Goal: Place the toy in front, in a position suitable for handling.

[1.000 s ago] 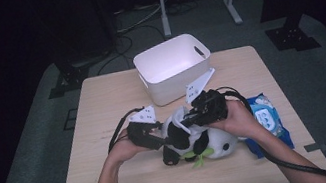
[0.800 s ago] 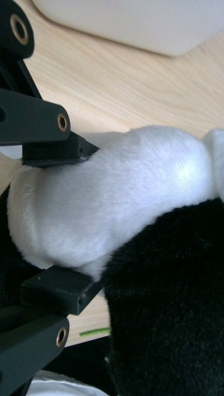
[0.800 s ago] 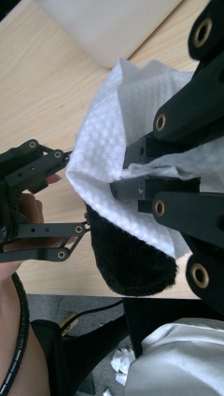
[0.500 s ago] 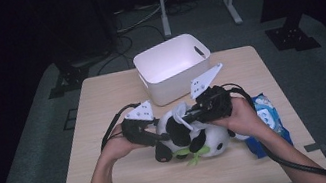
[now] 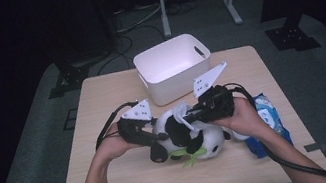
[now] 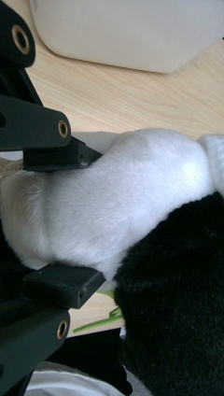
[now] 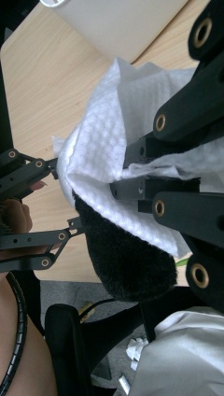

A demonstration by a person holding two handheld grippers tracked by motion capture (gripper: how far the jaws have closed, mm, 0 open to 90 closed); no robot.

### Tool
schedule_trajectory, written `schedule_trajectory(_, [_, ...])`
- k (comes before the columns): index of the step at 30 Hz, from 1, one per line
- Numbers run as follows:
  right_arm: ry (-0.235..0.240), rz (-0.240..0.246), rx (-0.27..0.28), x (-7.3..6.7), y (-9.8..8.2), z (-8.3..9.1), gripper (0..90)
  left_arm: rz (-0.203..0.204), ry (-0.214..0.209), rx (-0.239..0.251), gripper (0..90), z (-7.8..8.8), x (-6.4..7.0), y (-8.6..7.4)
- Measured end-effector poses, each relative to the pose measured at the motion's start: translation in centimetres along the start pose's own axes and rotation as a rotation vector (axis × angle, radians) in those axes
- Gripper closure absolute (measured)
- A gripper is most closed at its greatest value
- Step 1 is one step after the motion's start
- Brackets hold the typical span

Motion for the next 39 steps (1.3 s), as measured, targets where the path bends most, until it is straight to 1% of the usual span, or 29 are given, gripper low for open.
schedule_trajectory(4, [0.005,-0.004,0.014,-0.1,-0.1,0.2,84.5,-0.003,-0.009,-0.010,51.3,0.3,0.1,0.3])
schedule_trajectory(6, [0.002,-0.004,0.011,-0.2,-0.2,0.3,84.5,-0.001,-0.012,-0.011,51.3,0.3,0.1,0.4])
schedule_trajectory(10, [-0.001,-0.004,0.012,-0.2,-0.5,0.6,84.5,-0.014,-0.014,-0.020,51.4,0.2,0.2,0.8])
schedule_trajectory(11, [-0.003,-0.008,0.017,-0.2,-0.6,0.8,84.5,-0.017,-0.012,-0.020,51.6,0.2,0.2,0.9])
schedule_trajectory(12, [-0.002,-0.007,0.020,-0.2,-0.7,0.8,84.5,-0.012,-0.015,-0.020,51.7,0.1,0.2,1.1])
schedule_trajectory(13, [0.001,-0.013,0.024,-0.2,-0.7,0.9,84.5,-0.019,-0.013,-0.027,51.7,0.1,0.3,1.2])
schedule_trajectory(14, [0.004,-0.019,0.030,-0.2,-0.8,1.0,84.5,-0.019,-0.013,-0.029,51.7,0.2,0.3,1.3])
schedule_trajectory(19, [0.009,-0.014,0.048,-0.2,-0.8,1.1,84.5,-0.016,-0.010,-0.054,51.7,0.8,0.3,1.7])
schedule_trajectory(22, [0.013,-0.014,0.055,-0.2,-0.7,0.9,84.4,-0.021,-0.002,-0.073,51.7,1.4,0.3,1.8])
schedule_trajectory(24, [0.012,-0.012,0.055,-0.3,-0.6,0.8,84.4,-0.021,-0.002,-0.081,51.7,1.7,0.3,1.9])
schedule_trajectory(27, [0.010,-0.011,0.048,-0.3,-0.5,0.7,84.4,-0.023,-0.003,-0.091,51.6,1.8,0.3,1.9])
schedule_trajectory(28, [0.005,-0.005,0.038,-0.3,-0.6,0.7,84.4,-0.019,-0.005,-0.097,51.6,1.6,0.2,2.0])
schedule_trajectory(29, [-0.005,-0.014,0.028,-0.2,-0.8,0.7,84.5,-0.015,-0.010,-0.097,51.6,1.4,0.2,2.0])
schedule_trajectory(31, [-0.008,-0.022,0.018,-0.1,-1.2,0.8,84.5,-0.019,-0.017,-0.106,51.4,1.1,0.2,2.2])
schedule_trajectory(33, [-0.008,-0.026,0.017,0.0,-1.6,1.0,84.5,-0.013,-0.022,-0.101,51.2,0.7,0.3,2.5])
schedule_trajectory(36, [-0.016,-0.041,0.012,0.1,-2.2,1.4,84.5,-0.012,-0.021,-0.107,49.9,0.3,0.2,2.9])
schedule_trajectory(38, [-0.033,-0.047,-0.006,0.4,-2.7,1.6,84.5,-0.006,-0.017,-0.107,48.2,0.1,0.2,3.2])
schedule_trajectory(39, [-0.034,-0.058,-0.004,0.5,-3.0,1.7,84.5,-0.006,-0.017,-0.109,47.7,-0.1,0.2,3.3])
Point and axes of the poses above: each handheld gripper's, and its own axes: z roughly backward along the jaws, y roughly out of its top, x roughly to its right, the point moved 4 cm from there along -z, roughly forward along the jaws, and after that the axes turned 7 degrees about y, right-handed, at the moved point
